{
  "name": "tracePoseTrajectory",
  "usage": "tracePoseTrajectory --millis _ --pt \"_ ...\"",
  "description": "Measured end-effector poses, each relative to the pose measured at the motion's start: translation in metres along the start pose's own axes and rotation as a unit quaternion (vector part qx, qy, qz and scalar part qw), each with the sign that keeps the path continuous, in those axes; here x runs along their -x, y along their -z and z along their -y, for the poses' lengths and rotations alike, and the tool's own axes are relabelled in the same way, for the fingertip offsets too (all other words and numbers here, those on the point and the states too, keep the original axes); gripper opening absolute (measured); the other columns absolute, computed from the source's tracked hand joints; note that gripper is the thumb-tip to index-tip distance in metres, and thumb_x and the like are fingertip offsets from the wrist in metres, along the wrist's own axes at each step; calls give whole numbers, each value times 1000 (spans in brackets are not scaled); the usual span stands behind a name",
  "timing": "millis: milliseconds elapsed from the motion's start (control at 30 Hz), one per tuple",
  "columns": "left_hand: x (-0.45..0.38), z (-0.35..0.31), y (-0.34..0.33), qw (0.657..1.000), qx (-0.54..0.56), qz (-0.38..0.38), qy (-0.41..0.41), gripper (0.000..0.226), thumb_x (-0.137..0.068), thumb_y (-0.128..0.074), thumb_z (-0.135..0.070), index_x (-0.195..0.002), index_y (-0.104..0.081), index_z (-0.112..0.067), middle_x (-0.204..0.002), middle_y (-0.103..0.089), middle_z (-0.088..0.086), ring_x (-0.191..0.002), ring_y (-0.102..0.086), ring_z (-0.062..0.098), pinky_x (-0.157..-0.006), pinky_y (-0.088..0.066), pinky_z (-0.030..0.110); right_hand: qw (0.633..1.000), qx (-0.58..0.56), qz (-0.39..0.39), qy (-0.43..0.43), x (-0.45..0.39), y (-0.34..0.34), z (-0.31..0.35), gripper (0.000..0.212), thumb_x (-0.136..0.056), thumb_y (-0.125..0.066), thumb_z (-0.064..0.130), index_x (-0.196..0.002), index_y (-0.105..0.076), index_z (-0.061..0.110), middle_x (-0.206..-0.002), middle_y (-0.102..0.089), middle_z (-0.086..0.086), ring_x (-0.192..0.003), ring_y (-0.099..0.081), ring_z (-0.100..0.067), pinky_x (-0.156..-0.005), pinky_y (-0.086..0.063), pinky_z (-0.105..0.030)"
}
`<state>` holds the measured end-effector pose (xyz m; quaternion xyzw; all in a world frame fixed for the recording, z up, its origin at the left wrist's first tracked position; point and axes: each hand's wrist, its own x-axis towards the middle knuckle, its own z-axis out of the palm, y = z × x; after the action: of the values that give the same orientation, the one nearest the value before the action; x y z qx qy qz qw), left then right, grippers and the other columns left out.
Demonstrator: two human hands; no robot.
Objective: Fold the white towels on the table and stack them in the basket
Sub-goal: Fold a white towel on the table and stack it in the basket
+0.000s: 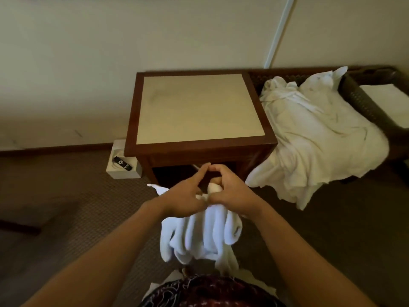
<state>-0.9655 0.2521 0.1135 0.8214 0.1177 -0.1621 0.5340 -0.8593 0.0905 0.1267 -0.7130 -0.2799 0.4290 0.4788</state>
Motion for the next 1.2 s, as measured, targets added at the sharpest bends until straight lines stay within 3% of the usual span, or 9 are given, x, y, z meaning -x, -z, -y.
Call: tracePoseTrajectory --millis 167,267,433,600,800,933,1033,1133,1200 --pt "-14 -7 -20 997 -13 72 -27 51 -98 -66 -23 -145 -53 -36 -133 -65 -17 -121 -62 3 -106 -51 37 995 -91 -28 13 20 38 -14 62 -82 -70 -10 -127 -46 27 -78 -53 0 -69 -56 -14 -64 -48 -31" --pt "-22 -23 -37 998 4 49 -40 56 -96 -70 -28 -145 -47 -44 -127 -65 -19 -116 -62 0 -96 -54 28 996 -82 33 31 27 49 -19 56 -82 -73 -7 -122 -49 22 -81 -57 -1 -75 -60 -17 -70 -50 -35" --pt "-43 -30 -48 997 -80 0 1 13 -96 -68 -29 -99 -66 -42 -98 -71 -7 -91 -68 12 -86 -58 47 997 -9 66 43 21 63 -18 35 -84 -80 7 -104 -55 21 -82 -64 1 -76 -61 -15 -69 -51 -30" --pt "-42 -36 -21 996 -65 -61 1 27 -89 -55 -16 -101 -74 -31 -97 -74 -6 -94 -68 14 -90 -56 47 973 224 51 -7 20 83 -56 21 -92 -73 34 -105 -59 25 -95 -65 6 -80 -62 -7 -71 -49 -26" --pt "-39 -43 -2 989 -47 -141 7 27 -101 -55 -9 -104 -72 -30 -97 -73 -8 -86 -66 4 -72 -47 14 987 129 -95 -4 26 89 -87 13 -105 -55 23 -99 -65 18 -79 -61 1 -65 -54 1 -64 -42 -19" --pt "-45 -45 -17 959 40 -254 118 11 -101 -62 -26 -111 -61 -21 -98 -65 2 -80 -60 14 -66 -46 30 966 -41 -254 37 18 81 -60 15 -107 -47 14 -98 -59 11 -84 -57 -5 -67 -52 -6 -61 -46 -24" --pt "-48 -59 -35 952 113 -249 138 38 -92 -67 -16 -127 -54 -23 -100 -66 4 -85 -66 22 -72 -53 36 978 -79 -191 36 13 75 -41 19 -104 -51 14 -120 -55 25 -97 -65 -10 -78 -64 -17 -65 -55 -33" --pt "-48 -76 -41 976 178 -118 46 52 -84 -60 -1 -131 -50 -20 -72 -59 7 -63 -54 25 -63 -46 39 994 78 -3 76 14 71 -44 69 -94 -70 18 -147 -34 45 -113 -66 19 -97 -66 6 -85 -52 -18" --pt "-48 -83 -44 982 184 -38 -13 52 -86 -58 5 -130 -46 -18 -66 -53 5 -59 -47 16 -59 -42 30 990 102 31 94 15 69 -47 54 -92 -69 10 -122 -57 53 -91 -69 19 -82 -65 3 -75 -51 -25"
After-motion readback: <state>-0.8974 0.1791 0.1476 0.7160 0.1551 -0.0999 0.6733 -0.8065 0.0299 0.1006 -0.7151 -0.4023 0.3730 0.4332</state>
